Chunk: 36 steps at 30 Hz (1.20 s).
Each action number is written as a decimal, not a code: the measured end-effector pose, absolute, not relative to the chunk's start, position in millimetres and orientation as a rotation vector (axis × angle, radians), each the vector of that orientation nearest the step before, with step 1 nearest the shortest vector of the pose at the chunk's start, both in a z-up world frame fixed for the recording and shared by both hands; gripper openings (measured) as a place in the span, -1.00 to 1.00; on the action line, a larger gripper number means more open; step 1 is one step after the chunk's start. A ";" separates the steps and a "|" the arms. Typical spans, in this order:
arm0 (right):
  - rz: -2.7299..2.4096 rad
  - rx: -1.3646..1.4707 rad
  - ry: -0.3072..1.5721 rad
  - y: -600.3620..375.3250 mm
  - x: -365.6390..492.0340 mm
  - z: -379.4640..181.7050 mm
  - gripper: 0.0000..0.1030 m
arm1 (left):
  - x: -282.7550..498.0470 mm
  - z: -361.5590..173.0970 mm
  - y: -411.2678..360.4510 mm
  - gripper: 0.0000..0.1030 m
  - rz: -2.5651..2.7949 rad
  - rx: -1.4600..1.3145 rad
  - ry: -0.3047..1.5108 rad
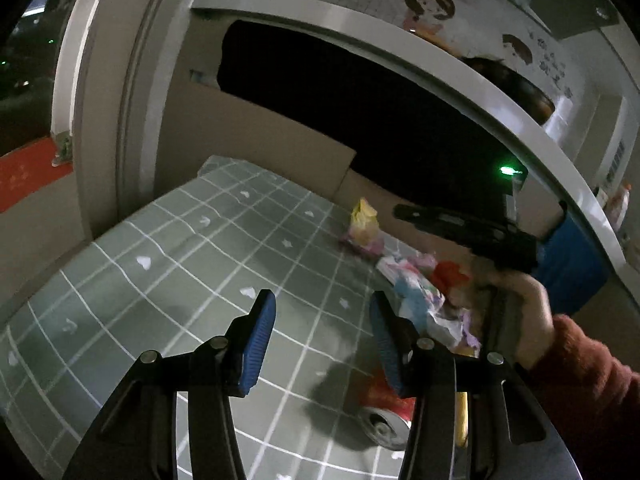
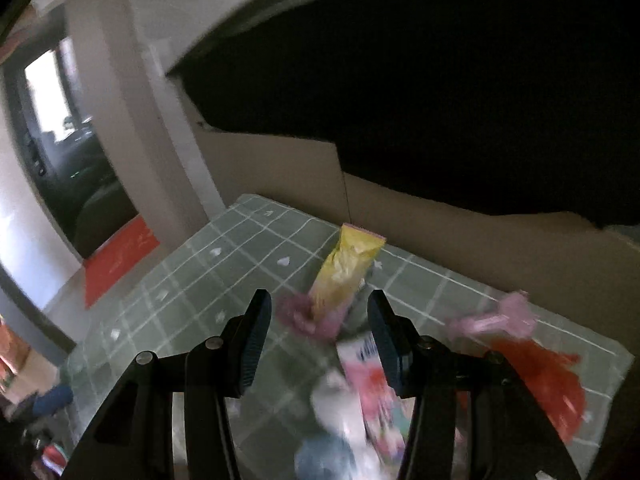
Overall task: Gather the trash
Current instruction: 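Grasp and lift the yellow chips packet with the right tool while the left tool holds the can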
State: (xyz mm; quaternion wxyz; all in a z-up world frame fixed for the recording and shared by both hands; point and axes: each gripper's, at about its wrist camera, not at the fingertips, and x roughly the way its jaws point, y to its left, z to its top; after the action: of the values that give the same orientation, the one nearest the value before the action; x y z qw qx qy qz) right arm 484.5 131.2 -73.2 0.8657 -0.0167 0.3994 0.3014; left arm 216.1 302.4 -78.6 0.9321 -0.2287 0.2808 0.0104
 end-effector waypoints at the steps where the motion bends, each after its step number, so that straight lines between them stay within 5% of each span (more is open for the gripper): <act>1: 0.621 -0.035 0.855 135.5 491.3 -78.1 -0.07 | 217.6 -79.7 304.8 -0.04 0.017 -0.466 0.577; 10: 0.570 -0.063 1.052 178.2 539.8 -132.0 -0.08 | 236.3 -107.4 321.0 -0.04 -0.013 -0.545 0.633; 14: 0.643 -0.044 1.066 172.8 530.7 -128.8 -0.67 | 243.0 -112.3 315.4 -0.04 -0.045 -0.574 0.652; 16: 0.657 -0.082 1.011 164.6 516.6 -112.1 -0.71 | 247.1 -112.3 311.4 -0.04 -0.084 -0.583 0.657; 25: 0.747 0.060 0.852 71.8 438.9 -19.4 -0.73 | 282.7 -118.4 272.6 -0.04 -0.319 -0.577 0.792; 36: 0.696 -0.067 0.749 -19.6 326.1 -16.5 -0.72 | 281.3 -134.9 237.8 -0.03 -0.389 -0.555 0.964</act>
State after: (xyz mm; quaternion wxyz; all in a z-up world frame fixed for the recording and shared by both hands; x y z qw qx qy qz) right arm 326.1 -19.6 -16.5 0.8716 -0.0318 0.3585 0.3328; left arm 281.3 237.8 -134.9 0.8315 -0.2615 0.4546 -0.1833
